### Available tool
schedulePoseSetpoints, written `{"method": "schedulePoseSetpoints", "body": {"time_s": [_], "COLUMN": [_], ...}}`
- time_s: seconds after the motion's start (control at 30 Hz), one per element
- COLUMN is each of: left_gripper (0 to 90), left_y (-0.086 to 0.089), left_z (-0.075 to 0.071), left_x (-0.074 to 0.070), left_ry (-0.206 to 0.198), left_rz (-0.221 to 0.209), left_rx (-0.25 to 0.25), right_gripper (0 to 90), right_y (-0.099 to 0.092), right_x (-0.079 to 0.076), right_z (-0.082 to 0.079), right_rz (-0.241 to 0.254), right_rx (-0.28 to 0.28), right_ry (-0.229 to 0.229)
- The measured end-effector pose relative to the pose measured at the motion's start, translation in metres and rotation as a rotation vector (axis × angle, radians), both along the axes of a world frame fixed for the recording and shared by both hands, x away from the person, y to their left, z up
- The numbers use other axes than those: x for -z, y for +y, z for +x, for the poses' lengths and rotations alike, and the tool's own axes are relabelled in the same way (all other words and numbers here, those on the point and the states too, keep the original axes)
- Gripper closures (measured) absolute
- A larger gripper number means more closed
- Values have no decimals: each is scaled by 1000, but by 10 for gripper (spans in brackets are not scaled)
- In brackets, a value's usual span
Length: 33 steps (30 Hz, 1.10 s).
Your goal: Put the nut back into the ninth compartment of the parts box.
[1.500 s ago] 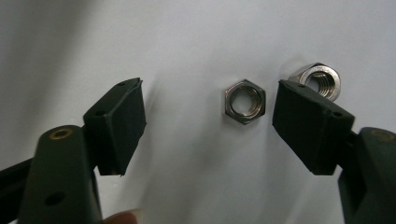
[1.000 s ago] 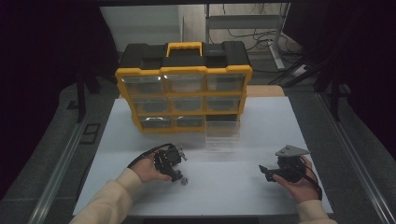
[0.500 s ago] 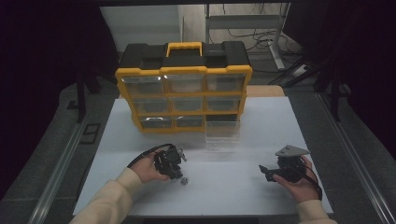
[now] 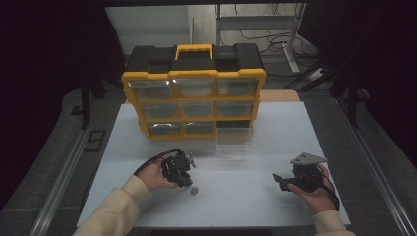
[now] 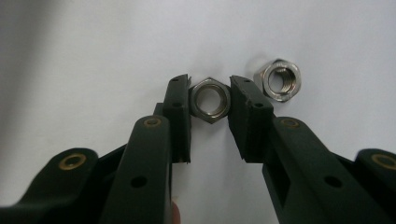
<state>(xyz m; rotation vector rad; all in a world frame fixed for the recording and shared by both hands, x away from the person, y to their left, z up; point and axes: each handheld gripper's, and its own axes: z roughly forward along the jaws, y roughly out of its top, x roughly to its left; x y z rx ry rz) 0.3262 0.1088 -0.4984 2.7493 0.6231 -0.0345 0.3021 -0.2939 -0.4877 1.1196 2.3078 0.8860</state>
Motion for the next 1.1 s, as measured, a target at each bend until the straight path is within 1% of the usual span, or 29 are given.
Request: {"method": "schedulePoseSetpoints", "body": {"time_s": [0.27, 0.53, 0.63, 0.93, 1.1], "left_gripper": [700, 700, 700, 700, 699], "left_y": [3, 2, 2, 2, 0], "left_z": [7, 14, 16, 24, 28], "left_x": [-24, -41, -46, -57, -62], "left_ry": [-25, -39, -47, -49, -56], "left_rz": [-54, -90, -95, -125, -124], "left_rx": [-11, -24, -25, -39, -43], "right_gripper": [131, 131, 131, 131, 131], "right_y": [0, 0, 0, -1, -1], "right_x": [0, 0, 0, 0, 1], "right_z": [0, 0, 0, 1, 2], "right_rz": [2, 3, 4, 8, 7], "right_rx": [1, 0, 0, 6, 4], "right_ry": [-1, 0, 0, 1, 3]}}
